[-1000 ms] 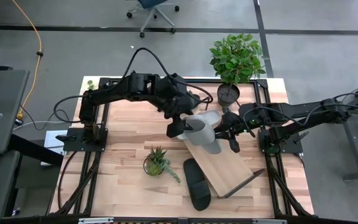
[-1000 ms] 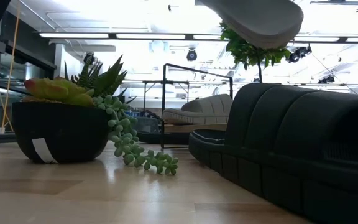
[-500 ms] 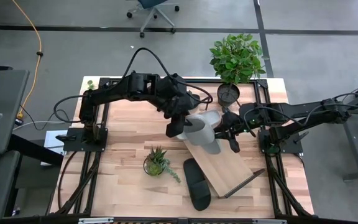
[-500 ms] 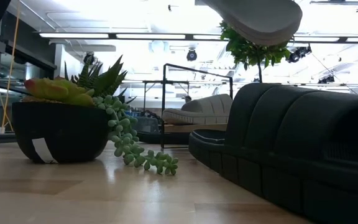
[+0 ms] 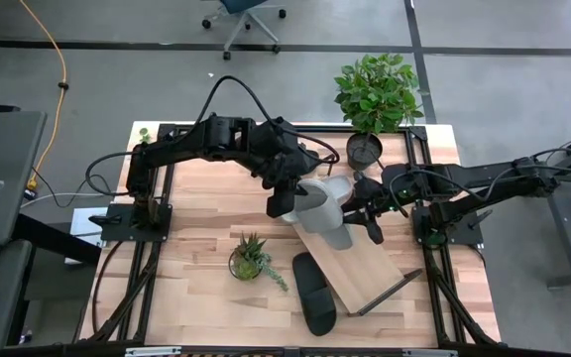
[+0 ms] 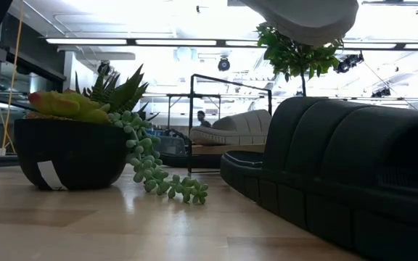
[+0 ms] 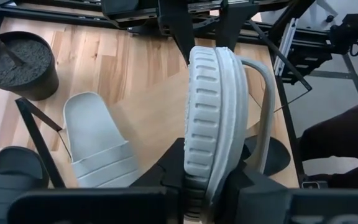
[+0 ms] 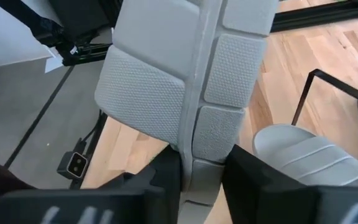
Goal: Pick and place slides into the shelf
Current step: Put the gray slide on the shelf
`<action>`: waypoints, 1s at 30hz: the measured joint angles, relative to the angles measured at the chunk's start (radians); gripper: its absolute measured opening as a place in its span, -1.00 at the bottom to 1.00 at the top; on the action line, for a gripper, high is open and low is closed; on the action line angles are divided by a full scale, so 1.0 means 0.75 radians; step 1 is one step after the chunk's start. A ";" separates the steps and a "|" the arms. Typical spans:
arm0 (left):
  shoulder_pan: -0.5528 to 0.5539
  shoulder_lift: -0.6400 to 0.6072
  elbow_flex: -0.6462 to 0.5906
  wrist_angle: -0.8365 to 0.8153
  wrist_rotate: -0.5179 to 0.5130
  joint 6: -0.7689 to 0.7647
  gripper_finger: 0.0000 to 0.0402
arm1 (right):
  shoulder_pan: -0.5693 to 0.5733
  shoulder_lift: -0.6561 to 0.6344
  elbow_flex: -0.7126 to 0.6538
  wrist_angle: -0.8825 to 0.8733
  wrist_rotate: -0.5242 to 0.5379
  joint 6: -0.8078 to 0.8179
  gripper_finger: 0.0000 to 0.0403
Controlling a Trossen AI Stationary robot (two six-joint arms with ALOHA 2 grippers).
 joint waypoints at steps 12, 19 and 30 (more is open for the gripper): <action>0.002 0.000 0.000 -0.016 -0.117 0.006 -0.89 | -0.015 -0.172 -0.001 -0.309 0.384 0.162 -0.26; 0.000 -0.001 0.000 0.007 -0.148 0.025 -0.88 | -0.016 -0.421 -0.001 -0.373 0.530 0.231 -0.25; 0.001 -0.002 0.000 0.258 -0.223 0.040 -0.89 | -0.016 -0.676 -0.001 -0.385 0.531 0.337 -0.25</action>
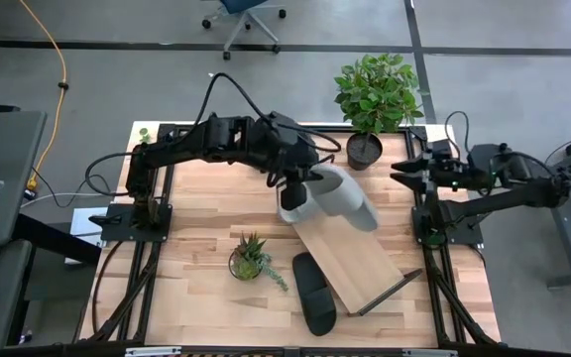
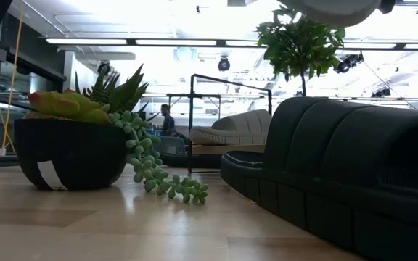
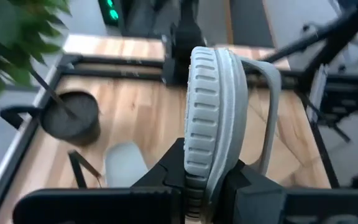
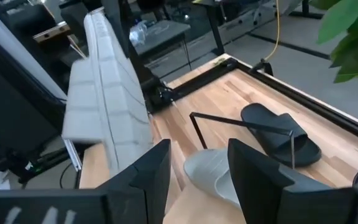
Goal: Pick and place slides into the shelf
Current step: Put the gray slide on the shelf
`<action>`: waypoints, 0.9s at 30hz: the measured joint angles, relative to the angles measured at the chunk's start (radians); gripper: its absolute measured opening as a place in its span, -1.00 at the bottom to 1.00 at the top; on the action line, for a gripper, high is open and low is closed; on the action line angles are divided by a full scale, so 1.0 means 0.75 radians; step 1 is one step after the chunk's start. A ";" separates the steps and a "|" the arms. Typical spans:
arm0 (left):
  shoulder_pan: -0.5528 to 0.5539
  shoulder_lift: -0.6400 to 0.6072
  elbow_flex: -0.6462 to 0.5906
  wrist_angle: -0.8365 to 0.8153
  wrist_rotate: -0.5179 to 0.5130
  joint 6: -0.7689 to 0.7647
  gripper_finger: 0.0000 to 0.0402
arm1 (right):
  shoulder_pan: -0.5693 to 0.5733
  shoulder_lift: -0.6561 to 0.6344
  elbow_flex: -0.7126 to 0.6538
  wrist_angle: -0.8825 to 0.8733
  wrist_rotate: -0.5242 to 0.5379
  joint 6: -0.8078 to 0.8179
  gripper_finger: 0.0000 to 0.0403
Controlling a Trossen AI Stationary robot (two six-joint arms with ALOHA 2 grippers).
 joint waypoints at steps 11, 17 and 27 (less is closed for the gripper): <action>0.046 0.000 0.007 0.051 -0.067 0.021 -0.89 | 0.001 -0.039 -0.005 0.101 0.025 -0.121 -0.25; 0.073 0.000 0.007 0.051 -0.050 0.026 -0.88 | 0.001 -0.118 -0.324 0.738 -0.082 -0.116 -0.25; 0.088 0.000 0.007 0.054 -0.041 0.031 -0.86 | 0.001 -0.269 -0.604 0.910 -0.204 0.117 -0.25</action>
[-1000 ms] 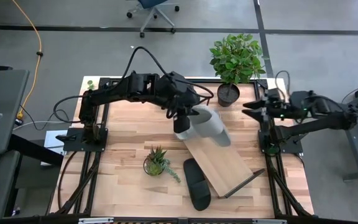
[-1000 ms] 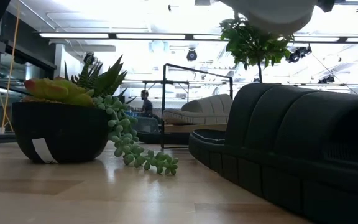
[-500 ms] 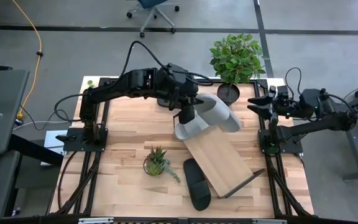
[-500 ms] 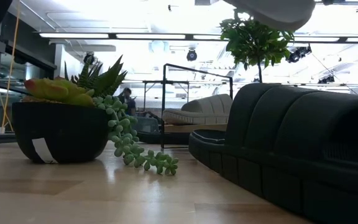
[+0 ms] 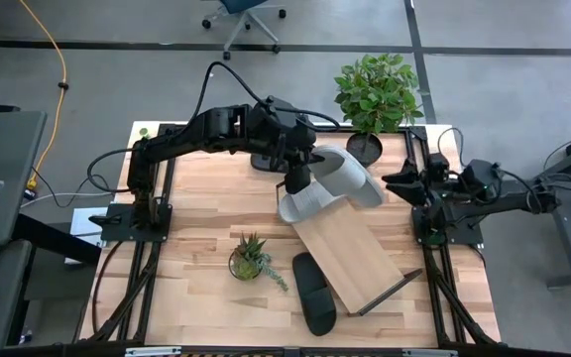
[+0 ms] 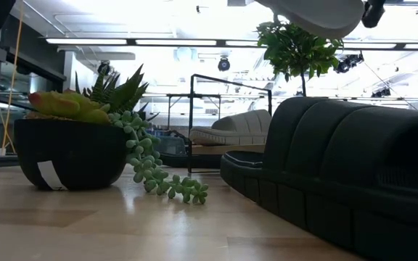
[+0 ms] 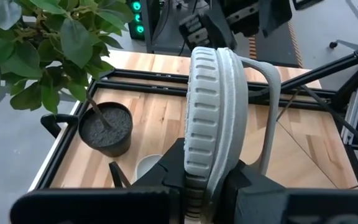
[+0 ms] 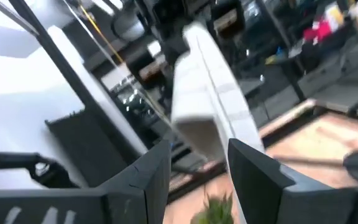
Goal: Pick and place slides into the shelf
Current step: Put the gray slide on the shelf
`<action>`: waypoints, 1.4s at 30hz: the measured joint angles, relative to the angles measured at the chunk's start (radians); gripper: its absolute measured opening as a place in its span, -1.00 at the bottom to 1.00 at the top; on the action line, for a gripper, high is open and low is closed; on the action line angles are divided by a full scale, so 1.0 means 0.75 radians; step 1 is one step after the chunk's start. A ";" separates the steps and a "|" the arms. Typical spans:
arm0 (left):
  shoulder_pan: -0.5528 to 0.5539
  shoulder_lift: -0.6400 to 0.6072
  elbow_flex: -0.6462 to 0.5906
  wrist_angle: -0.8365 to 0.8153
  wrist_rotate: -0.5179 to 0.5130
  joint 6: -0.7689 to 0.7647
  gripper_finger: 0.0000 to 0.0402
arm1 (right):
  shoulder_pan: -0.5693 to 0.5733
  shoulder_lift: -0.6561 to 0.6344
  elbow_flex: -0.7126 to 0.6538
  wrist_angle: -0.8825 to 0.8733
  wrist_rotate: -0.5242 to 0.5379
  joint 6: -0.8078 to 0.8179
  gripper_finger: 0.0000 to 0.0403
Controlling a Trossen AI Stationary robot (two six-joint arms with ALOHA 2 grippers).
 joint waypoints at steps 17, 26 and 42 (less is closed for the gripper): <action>0.044 -0.017 0.002 0.102 0.023 -0.047 -0.90 | 0.000 -0.188 0.000 -0.303 0.100 -0.022 -0.25; 0.044 -0.016 0.002 0.109 0.053 -0.077 -0.89 | 0.000 -0.220 0.001 -0.360 0.068 -0.013 -0.21; 0.044 -0.030 0.001 0.102 0.065 -0.145 -0.90 | 0.000 -0.220 0.001 -0.392 0.173 -0.215 0.17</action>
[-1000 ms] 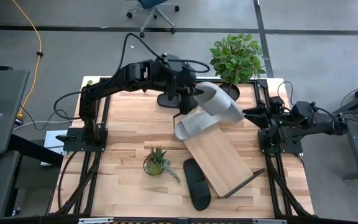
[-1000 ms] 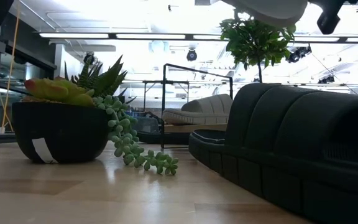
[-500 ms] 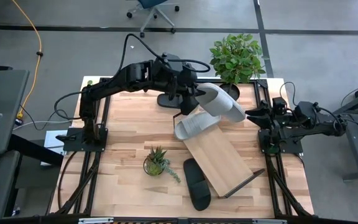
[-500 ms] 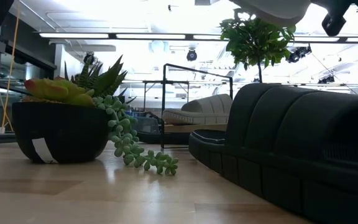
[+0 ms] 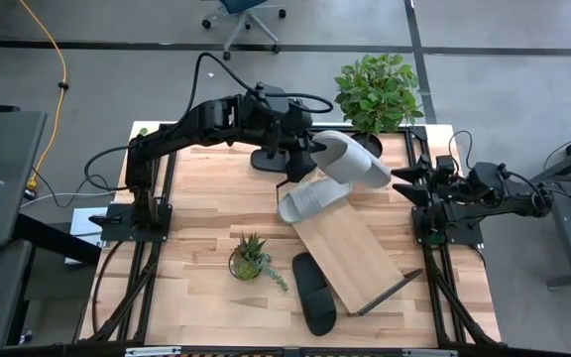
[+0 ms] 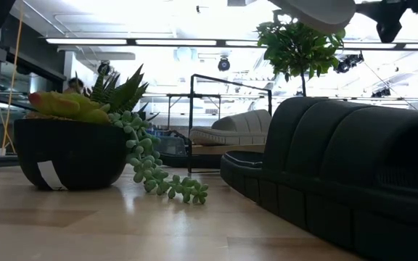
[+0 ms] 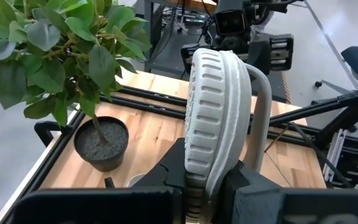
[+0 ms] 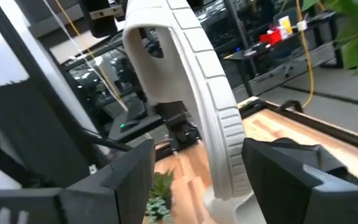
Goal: Pick and place slides into the shelf
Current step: Put the gray slide on the shelf
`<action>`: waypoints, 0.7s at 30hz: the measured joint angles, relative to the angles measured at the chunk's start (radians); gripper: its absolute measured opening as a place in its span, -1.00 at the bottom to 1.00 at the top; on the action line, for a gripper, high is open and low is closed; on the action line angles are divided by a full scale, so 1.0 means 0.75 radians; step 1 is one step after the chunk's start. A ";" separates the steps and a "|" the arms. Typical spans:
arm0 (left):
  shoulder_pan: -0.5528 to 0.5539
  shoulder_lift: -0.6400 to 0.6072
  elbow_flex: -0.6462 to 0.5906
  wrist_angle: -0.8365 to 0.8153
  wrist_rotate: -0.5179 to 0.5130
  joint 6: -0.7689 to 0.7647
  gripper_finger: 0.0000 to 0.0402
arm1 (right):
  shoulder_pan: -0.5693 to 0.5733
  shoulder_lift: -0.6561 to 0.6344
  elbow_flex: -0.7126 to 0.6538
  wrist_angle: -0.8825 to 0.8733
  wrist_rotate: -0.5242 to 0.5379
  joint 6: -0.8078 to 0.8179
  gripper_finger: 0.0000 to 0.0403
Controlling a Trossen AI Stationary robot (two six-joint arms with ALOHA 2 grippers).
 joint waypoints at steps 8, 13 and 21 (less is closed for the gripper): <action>-0.001 -0.005 0.001 0.023 -0.008 -0.017 -0.90 | 0.000 0.004 -0.001 -0.014 0.106 -0.071 0.17; 0.000 -0.005 0.001 0.081 -0.007 -0.030 -0.90 | 0.000 0.006 -0.001 -0.011 0.110 -0.079 0.17; 0.000 -0.005 0.001 0.092 0.002 -0.035 -0.90 | 0.000 0.006 -0.001 0.068 0.110 -0.109 0.17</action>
